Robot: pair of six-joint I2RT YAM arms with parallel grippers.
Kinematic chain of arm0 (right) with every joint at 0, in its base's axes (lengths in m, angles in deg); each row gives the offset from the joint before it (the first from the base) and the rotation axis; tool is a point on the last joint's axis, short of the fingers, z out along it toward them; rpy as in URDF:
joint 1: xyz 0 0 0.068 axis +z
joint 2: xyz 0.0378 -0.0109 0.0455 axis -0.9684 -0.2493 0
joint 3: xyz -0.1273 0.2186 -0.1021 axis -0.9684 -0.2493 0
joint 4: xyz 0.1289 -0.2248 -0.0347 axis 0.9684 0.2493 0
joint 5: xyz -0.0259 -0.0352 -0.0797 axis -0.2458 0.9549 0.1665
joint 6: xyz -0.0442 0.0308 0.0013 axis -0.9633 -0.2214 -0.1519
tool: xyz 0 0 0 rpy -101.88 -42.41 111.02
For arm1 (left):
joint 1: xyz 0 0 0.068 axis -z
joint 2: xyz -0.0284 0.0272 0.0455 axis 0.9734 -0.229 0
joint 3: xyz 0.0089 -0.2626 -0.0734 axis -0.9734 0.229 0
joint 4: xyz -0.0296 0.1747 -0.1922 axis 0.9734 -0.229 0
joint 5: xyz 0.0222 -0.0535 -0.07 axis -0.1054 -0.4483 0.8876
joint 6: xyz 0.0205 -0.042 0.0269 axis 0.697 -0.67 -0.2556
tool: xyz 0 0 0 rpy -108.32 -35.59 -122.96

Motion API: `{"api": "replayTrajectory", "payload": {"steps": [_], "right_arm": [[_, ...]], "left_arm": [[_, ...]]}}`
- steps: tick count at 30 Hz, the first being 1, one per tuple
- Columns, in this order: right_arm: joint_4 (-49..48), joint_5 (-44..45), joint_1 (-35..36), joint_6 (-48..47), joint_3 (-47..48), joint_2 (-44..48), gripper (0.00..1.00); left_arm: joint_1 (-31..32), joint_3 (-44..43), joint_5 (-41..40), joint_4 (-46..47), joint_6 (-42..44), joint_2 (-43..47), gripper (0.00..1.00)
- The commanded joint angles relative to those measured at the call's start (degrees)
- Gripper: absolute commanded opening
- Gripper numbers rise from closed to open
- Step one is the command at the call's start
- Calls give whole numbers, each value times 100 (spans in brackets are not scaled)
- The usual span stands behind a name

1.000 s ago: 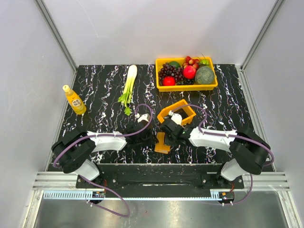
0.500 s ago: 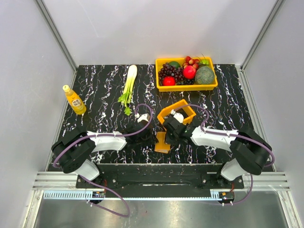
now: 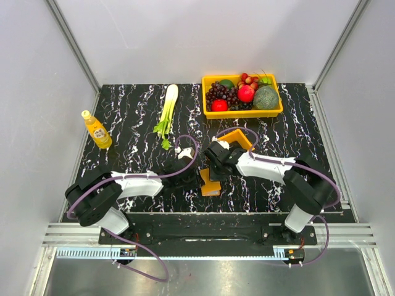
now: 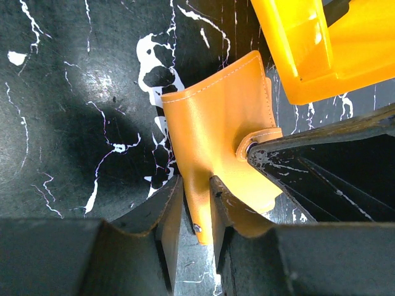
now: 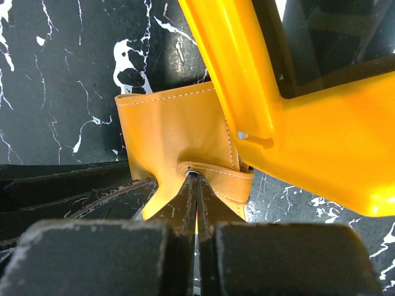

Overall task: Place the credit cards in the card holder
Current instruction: Close the card holder at the center of the board.

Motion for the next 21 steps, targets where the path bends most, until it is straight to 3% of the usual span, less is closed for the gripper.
{"api": "replayTrajectory", "payload": {"steps": [1,8,13,15,17,19,21], "right_arm": [[531,-180,3,-519,8,-1161,0],[743,-523,-5,-811,343,-1848,0],[594,-260,-14,-924,62,-700,2],[279,-172,-14,-1100,-8,81,23],[-82,73,-40,-1154,-113,891,38],[-346,285,-163,-1119,-254,1551,59],[-435,461,-269,-1083,-421,2114,64]], "left_arm": [[99,73,329,160,-12,-128,27],[90,64,338,134,-11,-172,26],[99,108,57,-103,-12,73,27],[90,65,-171,-296,32,345,36],[81,-14,-452,-533,120,609,45],[90,-137,-803,-867,199,907,62],[72,-217,-1094,-1148,269,1224,70]]}}
